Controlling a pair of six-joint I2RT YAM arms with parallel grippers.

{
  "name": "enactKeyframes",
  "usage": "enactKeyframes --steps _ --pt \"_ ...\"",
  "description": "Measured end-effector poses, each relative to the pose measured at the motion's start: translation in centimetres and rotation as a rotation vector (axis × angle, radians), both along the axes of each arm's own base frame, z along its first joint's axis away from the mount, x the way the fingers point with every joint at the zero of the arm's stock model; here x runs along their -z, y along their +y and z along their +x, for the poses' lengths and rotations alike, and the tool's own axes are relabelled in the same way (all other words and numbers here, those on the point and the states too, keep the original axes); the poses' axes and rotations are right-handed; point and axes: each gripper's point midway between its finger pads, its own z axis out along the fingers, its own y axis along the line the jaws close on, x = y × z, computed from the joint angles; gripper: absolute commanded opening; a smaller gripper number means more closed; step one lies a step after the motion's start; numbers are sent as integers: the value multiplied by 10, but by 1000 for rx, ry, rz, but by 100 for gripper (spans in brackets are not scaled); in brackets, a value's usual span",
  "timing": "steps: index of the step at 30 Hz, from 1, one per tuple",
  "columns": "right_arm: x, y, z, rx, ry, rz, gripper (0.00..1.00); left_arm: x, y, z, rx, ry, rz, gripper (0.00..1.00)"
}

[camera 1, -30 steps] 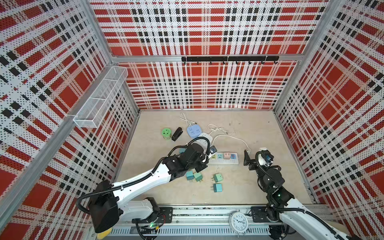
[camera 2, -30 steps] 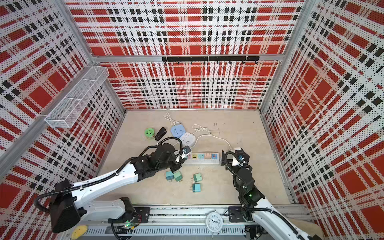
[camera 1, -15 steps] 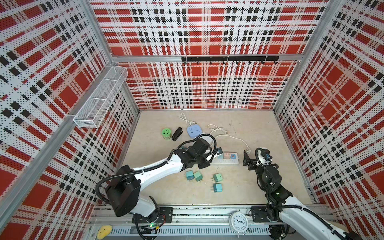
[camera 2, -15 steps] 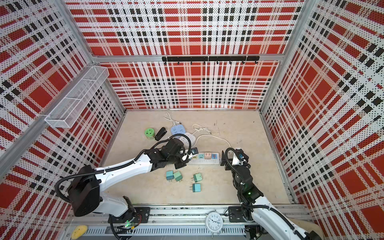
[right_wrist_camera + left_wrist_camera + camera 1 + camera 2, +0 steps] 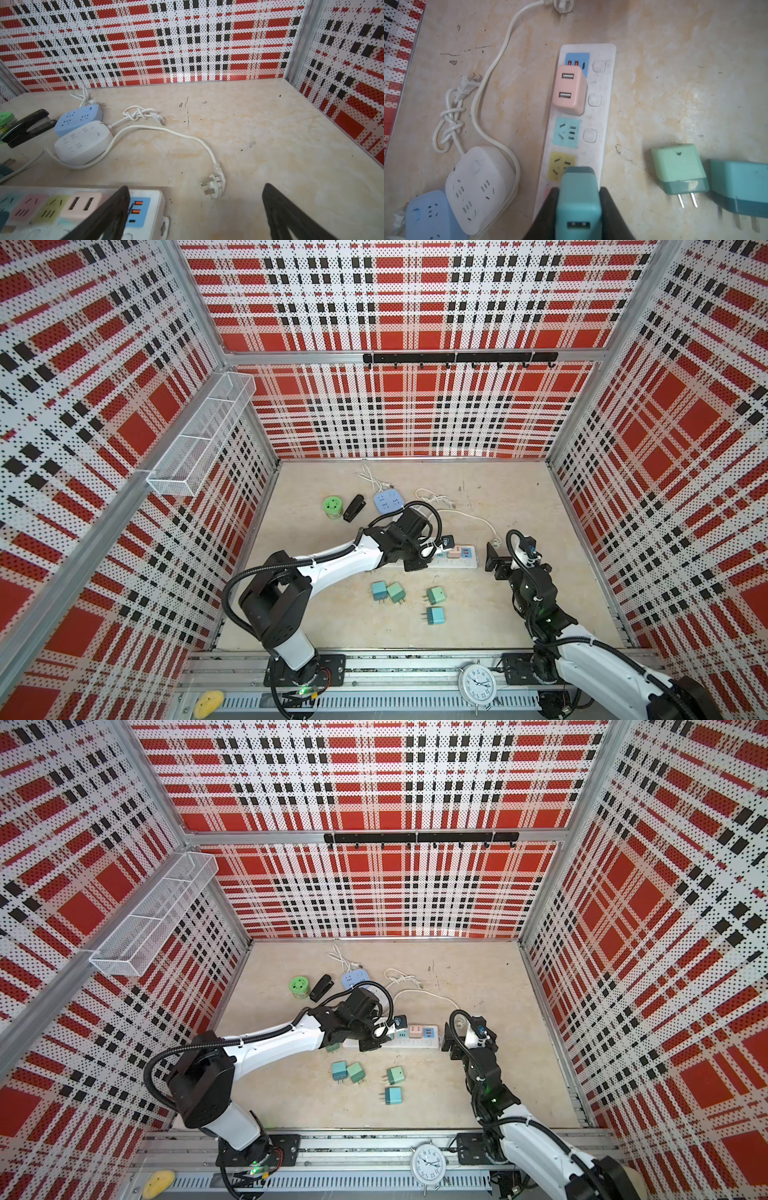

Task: Insert the plug
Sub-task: 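Carry the teal adapter with the left gripper over the socket beside the pink adapter, then lower and press the teal adapter into the socket with the left gripper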

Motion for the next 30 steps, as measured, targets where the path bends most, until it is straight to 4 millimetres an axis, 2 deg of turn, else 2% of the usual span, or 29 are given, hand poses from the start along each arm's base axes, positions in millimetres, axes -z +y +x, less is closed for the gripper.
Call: enactKeyframes --steps 10,25,30 --pt "0 -3 2 22 4 18 100 3 -23 15 62 -12 0 0" --pt "0 -7 2 53 1 35 100 25 -37 25 92 21 59 0" --pt "0 -8 2 55 1 38 100 25 -41 27 101 18 62 0"
